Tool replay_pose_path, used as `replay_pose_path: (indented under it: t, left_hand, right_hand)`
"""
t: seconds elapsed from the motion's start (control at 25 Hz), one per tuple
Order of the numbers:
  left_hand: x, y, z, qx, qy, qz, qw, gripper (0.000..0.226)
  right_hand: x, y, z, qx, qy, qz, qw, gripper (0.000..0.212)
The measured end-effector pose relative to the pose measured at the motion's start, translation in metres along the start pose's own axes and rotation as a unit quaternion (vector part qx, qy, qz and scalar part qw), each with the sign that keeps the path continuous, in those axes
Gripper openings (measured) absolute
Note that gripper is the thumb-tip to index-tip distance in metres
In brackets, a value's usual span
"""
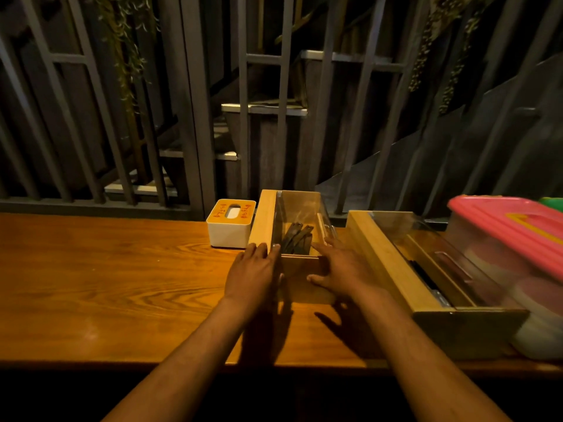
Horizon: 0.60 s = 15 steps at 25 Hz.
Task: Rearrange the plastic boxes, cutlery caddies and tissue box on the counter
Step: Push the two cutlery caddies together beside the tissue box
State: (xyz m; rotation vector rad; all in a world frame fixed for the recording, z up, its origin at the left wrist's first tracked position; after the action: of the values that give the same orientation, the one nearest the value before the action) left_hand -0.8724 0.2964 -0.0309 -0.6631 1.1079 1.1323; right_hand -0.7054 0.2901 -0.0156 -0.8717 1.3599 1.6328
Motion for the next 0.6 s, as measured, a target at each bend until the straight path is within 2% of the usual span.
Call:
replay_pose_path:
  t: [0.16,0.28,0.4,0.48,0.6]
  left_hand:
    - [-0.040,-0.047,-0.018,0.004,-0.053,-0.092,0.994,0.053]
    - [-0.062,-0.110,-0.028,0.042,-0.075,-0.142,0.986,0.048]
    - [-0.069,-0.181,-0.032,0.062,-0.077,-0.159,0.982,0.048]
    - [-0.067,-0.221,-0.031,0.058,-0.069,-0.161,0.983,0.050]
    - [-0.053,-0.270,-0.028,0.040,-0.033,-0.148,0.988,0.058]
  right_hand:
    - [-0.069,-0.029,-0.043,-0.019,-0.095,0.065,0.993,0.054]
    - [-0.110,-0.089,-0.076,-0.013,-0.113,0.104,0.988,0.051]
    - [-0.138,-0.162,-0.106,0.000,-0.109,0.070,0.992,0.050]
    - [-0.143,-0.202,-0.124,0.006,-0.086,0.099,0.991,0.055]
    - [-0.127,-0.235,-0.141,-0.038,-0.014,0.109,0.993,0.082]
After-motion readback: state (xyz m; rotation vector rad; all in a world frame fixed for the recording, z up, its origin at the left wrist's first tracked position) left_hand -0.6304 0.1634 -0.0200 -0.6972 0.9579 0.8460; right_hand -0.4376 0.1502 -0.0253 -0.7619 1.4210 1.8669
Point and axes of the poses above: each hand's wrist, its own z-axis towards the middle knuckle, its own x-axis out of the palm, y = z × x, the point moved 9 cm from there along z, towards the middle knuckle, and after that the axes turned 10 degrees about z, right-handed, at the moved point
